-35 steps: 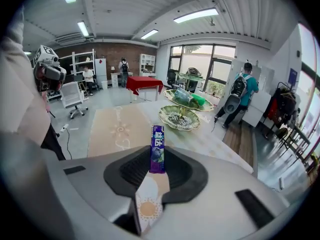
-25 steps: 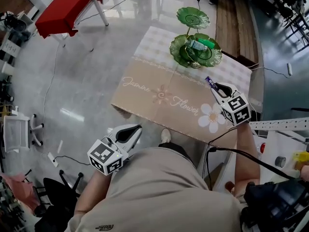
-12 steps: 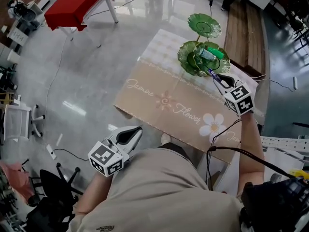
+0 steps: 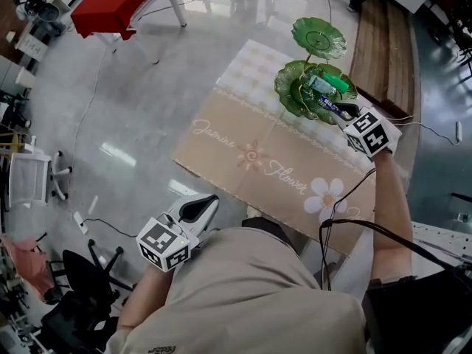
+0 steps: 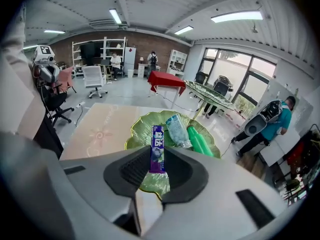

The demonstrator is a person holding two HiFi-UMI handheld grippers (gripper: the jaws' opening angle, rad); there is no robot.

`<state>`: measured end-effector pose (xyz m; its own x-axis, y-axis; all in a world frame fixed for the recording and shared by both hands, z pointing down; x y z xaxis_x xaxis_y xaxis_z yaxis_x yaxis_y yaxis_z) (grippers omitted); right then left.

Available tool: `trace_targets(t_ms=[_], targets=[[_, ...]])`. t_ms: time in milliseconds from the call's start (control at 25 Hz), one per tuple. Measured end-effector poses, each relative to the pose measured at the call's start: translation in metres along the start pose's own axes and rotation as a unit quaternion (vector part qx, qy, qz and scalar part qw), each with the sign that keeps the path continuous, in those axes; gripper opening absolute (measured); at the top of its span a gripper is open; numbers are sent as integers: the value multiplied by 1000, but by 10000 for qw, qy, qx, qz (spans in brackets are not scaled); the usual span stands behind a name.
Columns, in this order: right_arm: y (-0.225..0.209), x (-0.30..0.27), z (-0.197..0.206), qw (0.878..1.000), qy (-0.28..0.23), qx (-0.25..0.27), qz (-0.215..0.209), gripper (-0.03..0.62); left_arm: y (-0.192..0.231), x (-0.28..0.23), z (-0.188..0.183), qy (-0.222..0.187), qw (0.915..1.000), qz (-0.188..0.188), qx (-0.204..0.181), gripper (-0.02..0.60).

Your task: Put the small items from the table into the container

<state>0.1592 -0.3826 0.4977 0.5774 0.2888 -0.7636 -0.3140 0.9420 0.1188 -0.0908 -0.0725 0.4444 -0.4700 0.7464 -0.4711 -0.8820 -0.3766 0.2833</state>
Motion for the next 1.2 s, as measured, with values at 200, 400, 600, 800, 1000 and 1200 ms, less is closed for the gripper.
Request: trace_targets(t_ms=[200,400,600,800,1000,1200], targets=[[-7,-11,4,9994,204,153,-229,94,0,-5,-3,29,10000,-61,0,9],[-9,-19,8,9984,383,190,-382,95,1,-6,-4,23,9999,-101,12,9],[-5,-19,11,9984,438,188,-305,117,2,-2,-2,1,10000,-84,-1,10],[-1,0,10,9996,280,-1,97,132,1,8,-1,-54,10000,-14,-54,9],[22,30,12,9962,-167,-427,736,78,0,21,5,-57,9998,139,-147,10],[88,48,16,9901,-515,-901,940,26,-4,38,14,-56,9988,386,-302,11]])
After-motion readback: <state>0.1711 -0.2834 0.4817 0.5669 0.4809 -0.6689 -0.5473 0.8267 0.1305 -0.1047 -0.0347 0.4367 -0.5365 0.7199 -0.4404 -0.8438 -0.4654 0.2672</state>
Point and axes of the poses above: the fingertips, and each gripper's own axes: x backward along the fingers, y to its left, z out of its underside, the point moved 2 cm from there along x, backward along the fingers, and after that the axes turned 8 degrees about -z, right-handed, at the moved point
